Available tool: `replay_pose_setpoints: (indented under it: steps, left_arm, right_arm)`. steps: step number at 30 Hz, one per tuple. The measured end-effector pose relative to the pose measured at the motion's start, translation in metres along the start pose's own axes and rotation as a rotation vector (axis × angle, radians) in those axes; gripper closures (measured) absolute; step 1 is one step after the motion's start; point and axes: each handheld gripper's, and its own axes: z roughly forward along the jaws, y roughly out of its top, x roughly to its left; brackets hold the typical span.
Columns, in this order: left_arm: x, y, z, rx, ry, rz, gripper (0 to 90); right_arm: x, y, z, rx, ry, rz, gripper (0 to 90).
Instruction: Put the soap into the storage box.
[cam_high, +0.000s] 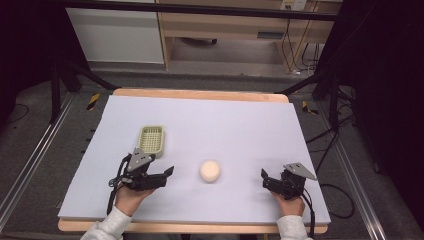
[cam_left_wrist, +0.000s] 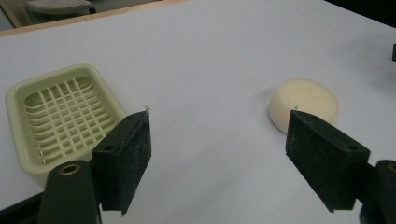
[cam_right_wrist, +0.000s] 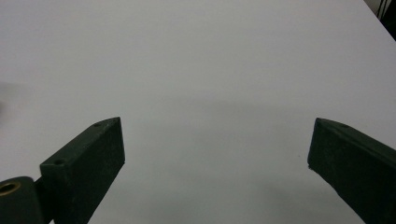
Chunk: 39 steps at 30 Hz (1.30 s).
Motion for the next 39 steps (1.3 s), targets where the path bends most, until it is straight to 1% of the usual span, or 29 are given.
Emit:
replay_pose_setpoints:
  steps: [1, 6, 9, 11, 15, 17, 19, 23, 24, 26, 29, 39]
  left_arm:
    - [-0.001, 0.001, 0.001, -0.003, -0.003, -0.006, 22.2]
    - [-0.005, 0.007, 0.004, -0.009, -0.013, -0.007, 22.1]
    - [-0.008, 0.01, 0.007, -0.007, -0.013, 0.004, 22.0]
    - [-0.01, 0.012, 0.01, -0.013, -0.018, -0.008, 21.9]
    - [-0.016, 0.018, 0.014, -0.02, -0.027, -0.009, 21.8]
    - [-0.02, 0.021, 0.017, -0.019, -0.027, 0.005, 21.7]
    - [-0.023, 0.023, 0.019, -0.019, -0.032, 0.009, 21.5]
    - [-0.029, 0.029, 0.025, -0.021, -0.039, 0.005, 20.9]
    - [-0.03, 0.031, 0.025, -0.024, -0.042, 0.002, 20.9]
    - [-0.032, 0.035, 0.026, -0.031, -0.036, 0.003, 20.8]
    - [-0.035, 0.04, 0.028, -0.043, -0.043, -0.003, 20.5]
    - [-0.044, 0.04, 0.04, -0.013, -0.035, 0.01, 20.2]
  right_arm:
    - [0.0, 0.0, 0.0, 0.0, 0.0, 0.0, 4.3]
    - [0.0, 0.0, 0.0, 0.001, 0.0, -0.001, 4.3]
    - [0.0, 0.0, 0.0, 0.001, -0.001, -0.003, 4.3]
    - [0.0, 0.0, 0.0, 0.002, 0.0, -0.002, 4.3]
    - [0.0, 0.0, 0.0, 0.0, -0.002, -0.008, 4.4]
    - [0.0, 0.0, 0.0, 0.0, -0.002, -0.008, 4.4]
    - [0.0, 0.0, 0.0, 0.007, 0.0, -0.003, 4.4]
    - [0.0, 0.0, 0.0, 0.002, 0.0, -0.005, 4.4]
    - [0.0, 0.0, 0.0, 0.002, 0.0, -0.006, 4.4]
    - [0.0, 0.0, 0.0, 0.001, 0.0, -0.007, 4.4]
    - [0.0, 0.0, 0.0, 0.003, 0.001, -0.006, 4.4]
    - [0.0, 0.0, 0.001, 0.006, 0.002, -0.006, 4.4]
